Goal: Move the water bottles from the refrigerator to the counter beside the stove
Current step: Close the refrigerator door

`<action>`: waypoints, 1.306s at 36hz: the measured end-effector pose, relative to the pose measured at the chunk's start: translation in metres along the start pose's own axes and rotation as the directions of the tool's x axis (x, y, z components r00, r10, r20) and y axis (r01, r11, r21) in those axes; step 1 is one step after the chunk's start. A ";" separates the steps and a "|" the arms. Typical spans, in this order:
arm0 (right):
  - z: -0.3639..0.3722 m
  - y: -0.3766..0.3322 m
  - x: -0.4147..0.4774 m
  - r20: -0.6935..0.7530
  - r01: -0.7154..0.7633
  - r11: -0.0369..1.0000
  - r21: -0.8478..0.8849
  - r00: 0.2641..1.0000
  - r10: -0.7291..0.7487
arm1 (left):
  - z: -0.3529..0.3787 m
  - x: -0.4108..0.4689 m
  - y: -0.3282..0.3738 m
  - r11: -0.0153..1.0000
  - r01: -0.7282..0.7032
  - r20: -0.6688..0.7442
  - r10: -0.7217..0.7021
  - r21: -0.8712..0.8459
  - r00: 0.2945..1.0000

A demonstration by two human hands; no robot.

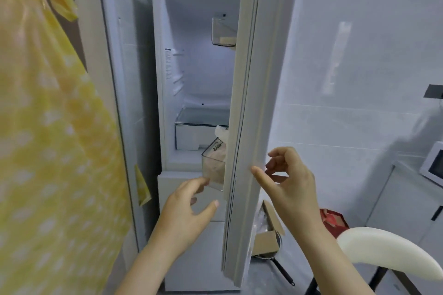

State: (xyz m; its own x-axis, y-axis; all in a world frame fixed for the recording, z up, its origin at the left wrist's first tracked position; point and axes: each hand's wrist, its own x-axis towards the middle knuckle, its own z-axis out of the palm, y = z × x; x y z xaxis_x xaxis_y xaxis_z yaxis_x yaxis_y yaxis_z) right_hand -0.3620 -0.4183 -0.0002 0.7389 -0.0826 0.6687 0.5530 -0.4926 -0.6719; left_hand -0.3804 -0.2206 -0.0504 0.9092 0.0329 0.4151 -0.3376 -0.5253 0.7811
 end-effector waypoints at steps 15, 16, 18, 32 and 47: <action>0.091 0.016 0.060 0.334 0.117 0.992 0.040 0.935 -0.123 | -0.029 0.044 -0.043 0.985 0.114 -0.116 -0.129 -0.127 0.985; 0.097 0.019 0.066 0.341 0.121 0.992 0.046 0.931 -0.129 | -0.031 0.050 -0.047 0.984 0.127 -0.140 -0.145 -0.127 0.980; 0.110 0.026 0.079 0.355 0.132 0.990 0.051 0.924 -0.141 | -0.034 0.062 -0.058 0.980 0.140 -0.184 -0.165 -0.139 0.969; 0.182 0.073 0.168 0.440 0.183 0.978 0.104 0.873 -0.211 | -0.050 0.155 -0.123 0.962 0.260 -0.364 -0.271 -0.081 0.891; 0.251 0.103 0.225 0.450 0.199 0.976 0.093 0.866 -0.219 | -0.063 0.247 -0.186 0.973 0.230 -0.361 -0.206 0.024 0.909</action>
State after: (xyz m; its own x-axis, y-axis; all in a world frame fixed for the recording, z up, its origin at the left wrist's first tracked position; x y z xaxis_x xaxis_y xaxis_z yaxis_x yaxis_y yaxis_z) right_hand -0.0422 -0.2704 0.0009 0.6917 0.4262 0.5831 0.7222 -0.4169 -0.5520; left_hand -0.1085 -0.0614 -0.0636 0.8085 0.4454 0.3847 -0.1130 -0.5240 0.8442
